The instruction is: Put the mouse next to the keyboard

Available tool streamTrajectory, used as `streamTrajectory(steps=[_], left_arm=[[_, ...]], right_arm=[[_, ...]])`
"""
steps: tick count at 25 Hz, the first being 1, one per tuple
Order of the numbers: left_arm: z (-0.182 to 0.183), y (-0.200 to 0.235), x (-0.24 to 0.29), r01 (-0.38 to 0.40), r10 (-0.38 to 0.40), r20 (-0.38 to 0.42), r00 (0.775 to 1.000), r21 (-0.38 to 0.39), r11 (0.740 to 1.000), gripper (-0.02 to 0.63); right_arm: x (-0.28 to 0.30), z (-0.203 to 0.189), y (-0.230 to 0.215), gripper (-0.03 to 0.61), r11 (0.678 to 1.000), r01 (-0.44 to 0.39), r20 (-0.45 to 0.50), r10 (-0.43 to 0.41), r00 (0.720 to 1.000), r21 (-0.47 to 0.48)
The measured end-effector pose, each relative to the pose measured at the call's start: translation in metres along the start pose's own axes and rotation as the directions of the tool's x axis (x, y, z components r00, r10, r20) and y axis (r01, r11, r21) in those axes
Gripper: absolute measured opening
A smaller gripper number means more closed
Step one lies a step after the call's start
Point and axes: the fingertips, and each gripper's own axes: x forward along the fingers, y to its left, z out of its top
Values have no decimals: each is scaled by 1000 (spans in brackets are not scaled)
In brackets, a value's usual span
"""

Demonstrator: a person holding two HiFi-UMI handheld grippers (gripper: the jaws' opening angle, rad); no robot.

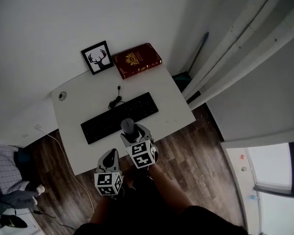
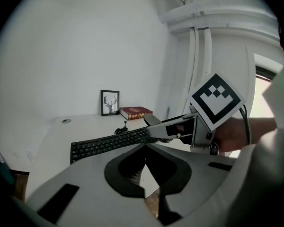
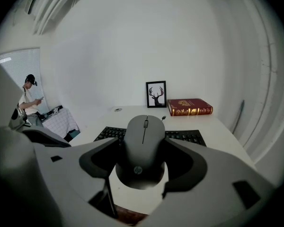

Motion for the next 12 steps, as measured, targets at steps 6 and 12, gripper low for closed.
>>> streamTrajectory(steps=[6, 12], left_arm=[[6, -29, 20, 42, -41, -18, 999, 35, 999, 0], [15, -46, 41, 100, -98, -38, 994, 58, 993, 0]], right_arm=[[-7, -5, -32, 311, 1000, 6, 1, -6, 1000, 23], [-14, -6, -57, 311, 998, 38, -4, -37, 999, 53]])
